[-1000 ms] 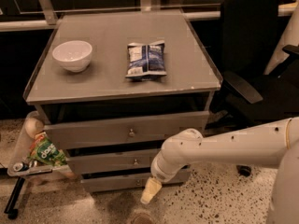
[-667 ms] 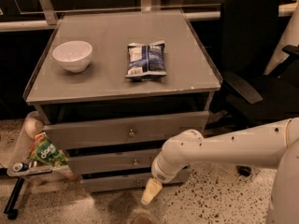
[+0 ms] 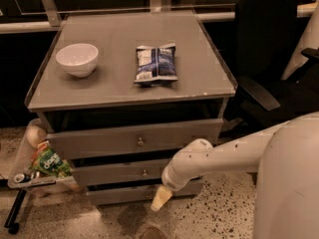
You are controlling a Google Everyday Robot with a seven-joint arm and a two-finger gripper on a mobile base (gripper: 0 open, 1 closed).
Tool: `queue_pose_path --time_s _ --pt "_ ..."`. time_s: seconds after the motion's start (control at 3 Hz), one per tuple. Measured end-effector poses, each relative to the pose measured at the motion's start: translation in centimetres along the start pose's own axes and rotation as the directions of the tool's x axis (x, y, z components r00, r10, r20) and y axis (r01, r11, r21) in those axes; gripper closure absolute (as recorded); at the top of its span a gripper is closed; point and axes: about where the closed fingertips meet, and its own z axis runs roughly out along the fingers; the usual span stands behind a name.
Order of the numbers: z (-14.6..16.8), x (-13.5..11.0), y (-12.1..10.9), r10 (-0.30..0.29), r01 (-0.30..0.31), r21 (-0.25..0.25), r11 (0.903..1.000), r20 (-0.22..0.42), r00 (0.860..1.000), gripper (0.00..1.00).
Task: Open middle drawer
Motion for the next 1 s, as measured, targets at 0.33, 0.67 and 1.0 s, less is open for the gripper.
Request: queue_pose_path --time_s 0.33,0.67,1.0 --pt "1.4 0.6 -3.4 0.019 -0.018 0.064 0.9978 -0.018 1.000 0.00" --pt "2.7 1.4 -7.0 0.035 -0.030 0.124 0.9919 -0.037 0.999 0.00" --pt "3.7 1.9 -8.7 0.043 -0.035 0.146 0.9887 -0.049 0.998 0.00"
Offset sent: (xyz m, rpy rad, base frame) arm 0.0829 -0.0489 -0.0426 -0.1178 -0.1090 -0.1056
